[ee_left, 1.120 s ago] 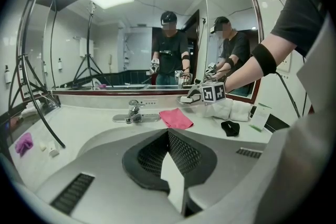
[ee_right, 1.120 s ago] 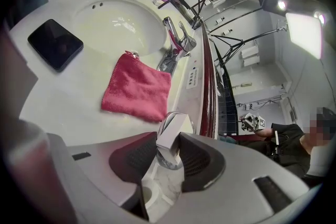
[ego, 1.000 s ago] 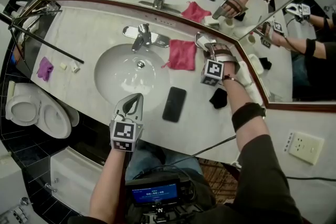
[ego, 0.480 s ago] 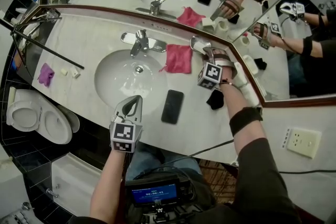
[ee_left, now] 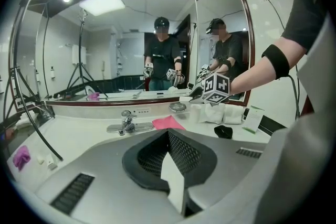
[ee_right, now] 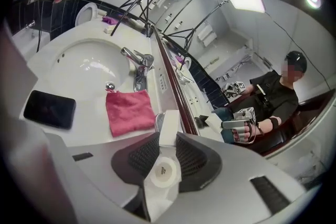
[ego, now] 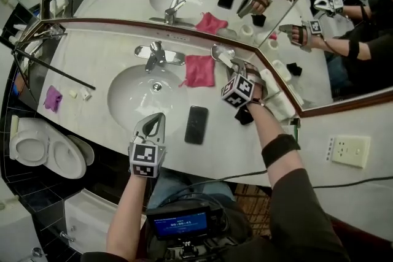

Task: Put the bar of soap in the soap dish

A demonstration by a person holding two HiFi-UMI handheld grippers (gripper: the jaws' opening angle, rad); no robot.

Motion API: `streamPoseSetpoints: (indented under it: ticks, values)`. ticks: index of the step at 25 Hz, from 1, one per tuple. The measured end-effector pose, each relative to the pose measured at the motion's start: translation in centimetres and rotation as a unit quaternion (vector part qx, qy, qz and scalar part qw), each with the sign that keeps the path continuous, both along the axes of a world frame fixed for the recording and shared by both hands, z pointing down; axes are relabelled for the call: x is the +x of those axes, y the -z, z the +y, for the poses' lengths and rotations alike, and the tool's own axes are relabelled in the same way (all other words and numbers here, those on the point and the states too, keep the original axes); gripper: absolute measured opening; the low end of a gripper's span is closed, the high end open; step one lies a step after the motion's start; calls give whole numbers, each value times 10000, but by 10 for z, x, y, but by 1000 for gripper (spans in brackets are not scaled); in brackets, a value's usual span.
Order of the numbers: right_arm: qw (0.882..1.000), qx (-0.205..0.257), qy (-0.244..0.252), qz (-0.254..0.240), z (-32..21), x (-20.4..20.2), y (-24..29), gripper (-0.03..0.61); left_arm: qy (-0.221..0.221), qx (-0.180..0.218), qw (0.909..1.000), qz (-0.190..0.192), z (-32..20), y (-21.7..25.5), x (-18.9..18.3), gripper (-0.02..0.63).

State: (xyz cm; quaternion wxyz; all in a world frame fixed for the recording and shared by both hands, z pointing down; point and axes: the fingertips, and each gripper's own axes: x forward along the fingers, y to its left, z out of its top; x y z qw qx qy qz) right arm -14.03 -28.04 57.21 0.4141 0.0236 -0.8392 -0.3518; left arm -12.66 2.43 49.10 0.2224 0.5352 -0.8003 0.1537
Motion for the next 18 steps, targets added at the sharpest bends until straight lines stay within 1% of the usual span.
streamPoseSetpoints:
  ticks: [3,7,13,18]
  values:
    - [9998,-125,-148,-60,7,17,6,115,-115,19,9999,-16,-5,3,5,0]
    - [9995,-152,-257,-56,15,44,8,115,-258,5,9997,-30,-11,3,12,0]
    - [9994,-74,-333,117,37,91,-3,115,-493,-50,9988,-8,-14,2,22,0]
    - [9991,0,-207,381,65,124,-24,115,-642,-82,9979,7,-18,1,31,0]
